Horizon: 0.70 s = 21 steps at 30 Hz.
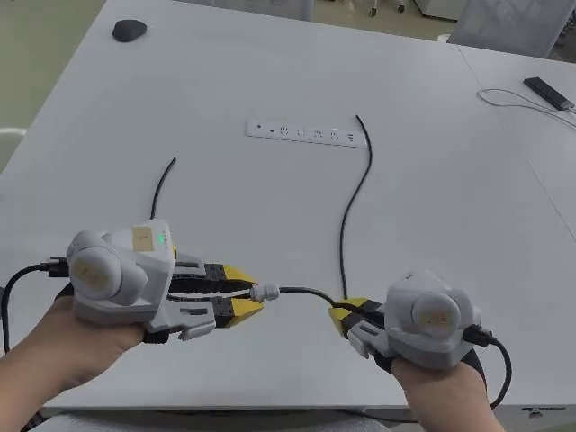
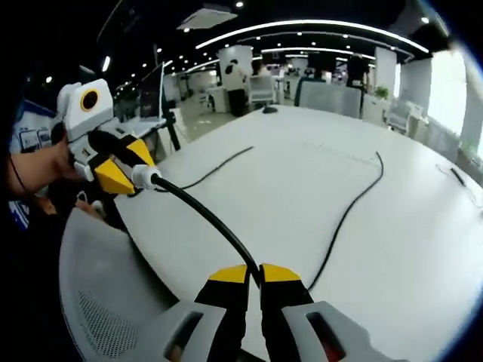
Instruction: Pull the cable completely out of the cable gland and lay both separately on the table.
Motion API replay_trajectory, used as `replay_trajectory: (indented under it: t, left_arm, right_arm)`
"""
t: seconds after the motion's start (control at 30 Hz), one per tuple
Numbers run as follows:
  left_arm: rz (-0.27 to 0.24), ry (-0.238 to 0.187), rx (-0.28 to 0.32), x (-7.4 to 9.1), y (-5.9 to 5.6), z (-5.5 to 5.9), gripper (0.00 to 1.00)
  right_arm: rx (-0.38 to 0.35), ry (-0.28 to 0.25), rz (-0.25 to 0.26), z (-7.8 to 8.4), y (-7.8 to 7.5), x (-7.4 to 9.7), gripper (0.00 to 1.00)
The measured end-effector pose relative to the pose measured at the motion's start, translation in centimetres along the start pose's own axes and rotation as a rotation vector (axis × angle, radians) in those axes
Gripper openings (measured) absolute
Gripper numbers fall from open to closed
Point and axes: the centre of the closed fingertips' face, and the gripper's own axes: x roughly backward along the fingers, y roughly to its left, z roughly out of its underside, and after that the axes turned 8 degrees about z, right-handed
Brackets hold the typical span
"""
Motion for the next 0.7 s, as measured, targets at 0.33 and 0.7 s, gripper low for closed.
replay_trajectory:
  t: [0.33, 0.7]
  left_arm:
    - [0.01, 0.03, 0.004, 0.0, -0.2, 1.2, 0.15]
    - [0.012, 0.033, 0.034, 0.5, 0.0, 1.6, 0.15]
  right_arm:
    - [-0.008, 0.0, 0.002, 0.9, 0.5, -0.2, 0.0]
    - [0.114, 0.0, -0.01, 0.6, 0.7, 0.7, 0.05]
